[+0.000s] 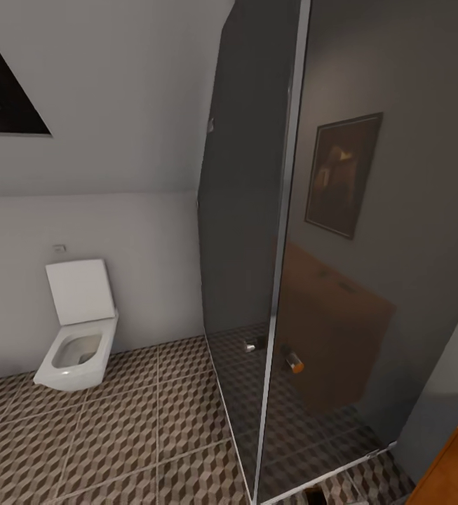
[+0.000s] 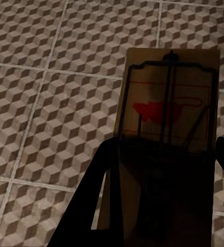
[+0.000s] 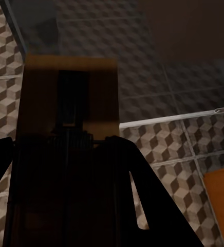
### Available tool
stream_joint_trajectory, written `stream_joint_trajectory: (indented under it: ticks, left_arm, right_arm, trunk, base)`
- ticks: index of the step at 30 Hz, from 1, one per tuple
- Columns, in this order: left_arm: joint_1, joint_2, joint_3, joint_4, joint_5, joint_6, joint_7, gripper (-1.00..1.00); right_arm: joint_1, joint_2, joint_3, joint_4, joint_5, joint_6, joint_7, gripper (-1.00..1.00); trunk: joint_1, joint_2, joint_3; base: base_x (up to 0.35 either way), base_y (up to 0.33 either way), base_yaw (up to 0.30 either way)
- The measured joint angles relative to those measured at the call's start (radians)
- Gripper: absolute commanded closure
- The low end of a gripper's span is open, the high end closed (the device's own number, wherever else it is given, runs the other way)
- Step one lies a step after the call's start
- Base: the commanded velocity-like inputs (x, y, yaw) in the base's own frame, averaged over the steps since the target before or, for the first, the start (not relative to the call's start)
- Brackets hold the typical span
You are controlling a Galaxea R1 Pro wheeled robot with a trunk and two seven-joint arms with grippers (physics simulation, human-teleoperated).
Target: Take the four mousetraps from the cabinet in the bathroom and place them on the bathroom floor. Make sure all four end up on the same floor surface, and ensure that at least two of them are either under or directly next to the same bathroom sink.
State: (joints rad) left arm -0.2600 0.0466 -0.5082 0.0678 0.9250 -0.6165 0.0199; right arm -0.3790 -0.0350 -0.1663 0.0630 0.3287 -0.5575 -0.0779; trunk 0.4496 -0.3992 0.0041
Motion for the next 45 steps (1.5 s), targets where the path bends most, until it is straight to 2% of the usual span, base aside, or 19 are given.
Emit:
stream_joint_trajectory:
  ticks: [45]
  left_arm:
    - [0.0,0.0,-0.001,0.0,0.0,0.0,0.0,1.0]
  right_arm:
    - [0.0,0.0,0.0,0.0,-0.003,-0.001,0.0,1.0]
  trunk:
    - [0.0,0.0,0.0]
  base:
    - [0.0,0.0,0.294]
